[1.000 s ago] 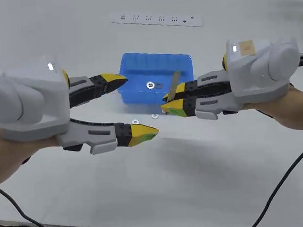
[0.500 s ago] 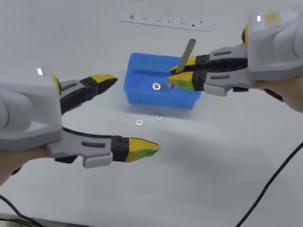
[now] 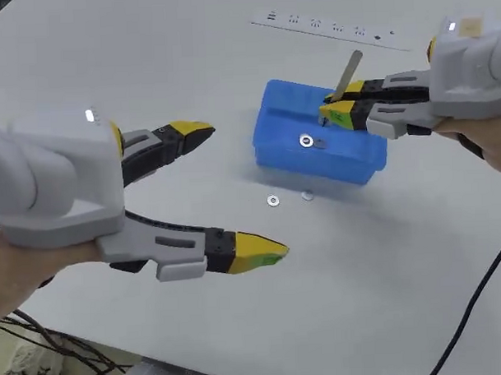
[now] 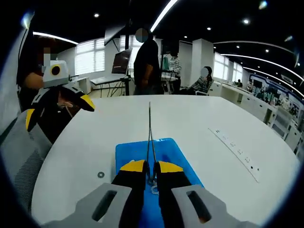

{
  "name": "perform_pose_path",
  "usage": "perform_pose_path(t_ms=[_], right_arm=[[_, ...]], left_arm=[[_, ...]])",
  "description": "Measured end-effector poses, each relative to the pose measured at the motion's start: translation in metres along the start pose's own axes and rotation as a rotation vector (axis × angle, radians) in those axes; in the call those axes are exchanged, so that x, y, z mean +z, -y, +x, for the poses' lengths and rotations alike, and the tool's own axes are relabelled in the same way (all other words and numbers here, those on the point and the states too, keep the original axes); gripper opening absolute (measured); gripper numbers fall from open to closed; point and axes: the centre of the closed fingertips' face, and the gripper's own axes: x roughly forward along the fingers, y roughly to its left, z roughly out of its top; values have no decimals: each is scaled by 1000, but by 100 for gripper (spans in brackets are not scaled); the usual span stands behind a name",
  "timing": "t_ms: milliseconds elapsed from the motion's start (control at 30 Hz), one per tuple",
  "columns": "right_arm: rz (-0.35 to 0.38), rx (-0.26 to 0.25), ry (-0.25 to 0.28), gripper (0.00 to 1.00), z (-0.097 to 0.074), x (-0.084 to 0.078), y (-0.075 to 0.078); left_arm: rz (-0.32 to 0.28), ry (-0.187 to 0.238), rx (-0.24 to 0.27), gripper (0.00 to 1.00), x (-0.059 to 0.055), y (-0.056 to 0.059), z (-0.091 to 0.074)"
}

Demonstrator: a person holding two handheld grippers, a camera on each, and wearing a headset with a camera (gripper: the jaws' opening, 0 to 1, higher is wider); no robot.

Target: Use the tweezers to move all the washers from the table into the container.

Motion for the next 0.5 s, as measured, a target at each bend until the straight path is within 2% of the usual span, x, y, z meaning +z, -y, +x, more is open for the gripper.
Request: perform_pose_path(t_ms=[167,333,500], right_arm=[[4,15,-36,9,10,-15,-4],[5,18,-39,10,11,-16,-5],[-3,18,-45,10,10,-16,-6]], left_arm=[[-11,-15,16,100,-7,-4,-4],[-19,-21,24,100,-8,-5,-2],[-17,-18,15,100,-5,-2,3]])
